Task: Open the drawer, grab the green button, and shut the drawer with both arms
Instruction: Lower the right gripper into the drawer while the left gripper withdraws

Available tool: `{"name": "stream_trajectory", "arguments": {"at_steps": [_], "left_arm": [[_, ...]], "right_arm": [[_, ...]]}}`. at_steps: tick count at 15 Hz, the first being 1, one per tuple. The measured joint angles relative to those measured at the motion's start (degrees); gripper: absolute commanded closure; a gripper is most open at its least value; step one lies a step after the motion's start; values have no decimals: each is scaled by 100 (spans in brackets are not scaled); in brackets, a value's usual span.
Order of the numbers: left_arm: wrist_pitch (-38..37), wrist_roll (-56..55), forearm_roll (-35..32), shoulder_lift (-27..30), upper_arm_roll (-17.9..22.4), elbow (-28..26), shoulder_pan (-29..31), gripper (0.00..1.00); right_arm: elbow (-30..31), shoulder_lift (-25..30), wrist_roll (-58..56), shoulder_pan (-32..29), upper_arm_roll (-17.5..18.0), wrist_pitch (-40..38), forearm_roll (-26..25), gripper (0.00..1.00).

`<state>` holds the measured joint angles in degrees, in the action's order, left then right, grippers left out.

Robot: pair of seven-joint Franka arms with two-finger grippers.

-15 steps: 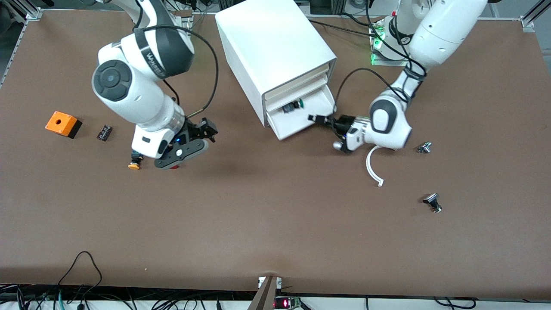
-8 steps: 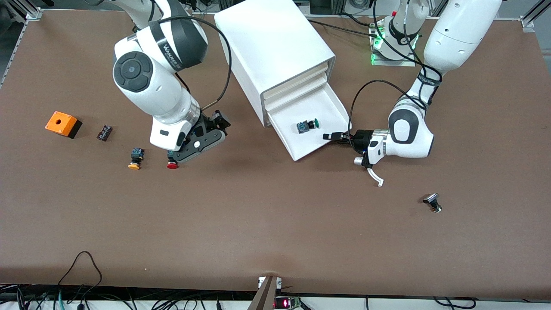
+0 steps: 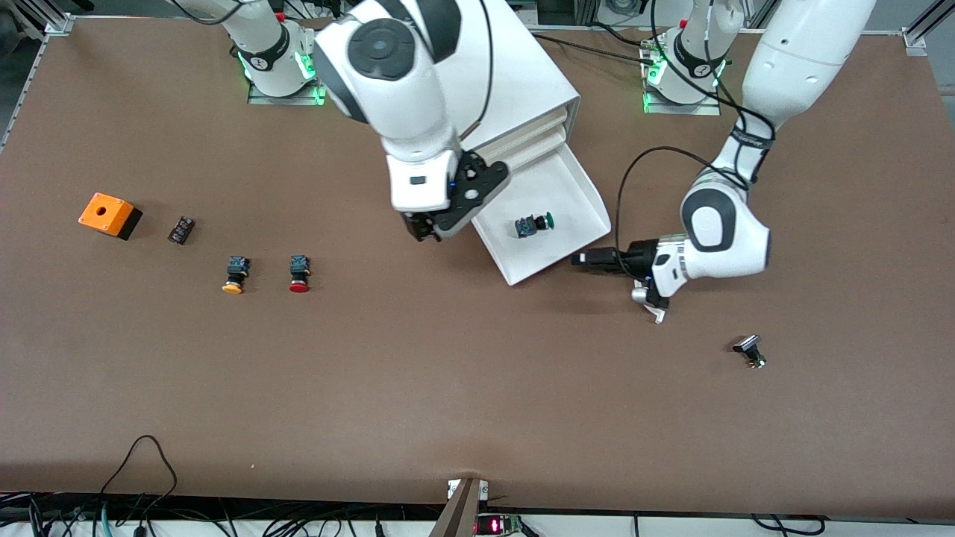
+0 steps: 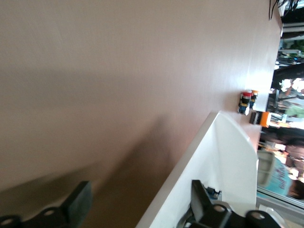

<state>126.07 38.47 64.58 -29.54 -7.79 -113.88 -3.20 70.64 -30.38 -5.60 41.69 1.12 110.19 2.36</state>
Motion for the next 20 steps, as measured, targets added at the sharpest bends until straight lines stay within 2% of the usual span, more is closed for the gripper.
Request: {"name": "stream_trajectory", "arguments": {"at_steps": [4,8,10,12,16,20], "left_arm": [[-28,-3,-943,973,23,57,760,0],[-60,-48,-2918,1943,26,62,1015,0],[-399,-96,-3752,2427,35,124,1067,0],[-1039,-192,-4339,2783,125,357,1112,0],[-1999,-1061,-5640,2964,172,1131,1182,0],[-2454,-2129,-6369,2958,31,1478,1113,0]], "right_arm": [[-489,-616,-779,409,-14,34,-103,0],[-588,-948,-1832,712,-11,39,-104,0],[-594,-1069,-2148,868,-10,-25,-161,0],[-597,-1204,-2330,1017,-12,-49,-296,0],[-617,-1368,-3143,1081,-69,-42,-359,0],[-631,-1376,-3640,989,-119,32,-359,0]]}}
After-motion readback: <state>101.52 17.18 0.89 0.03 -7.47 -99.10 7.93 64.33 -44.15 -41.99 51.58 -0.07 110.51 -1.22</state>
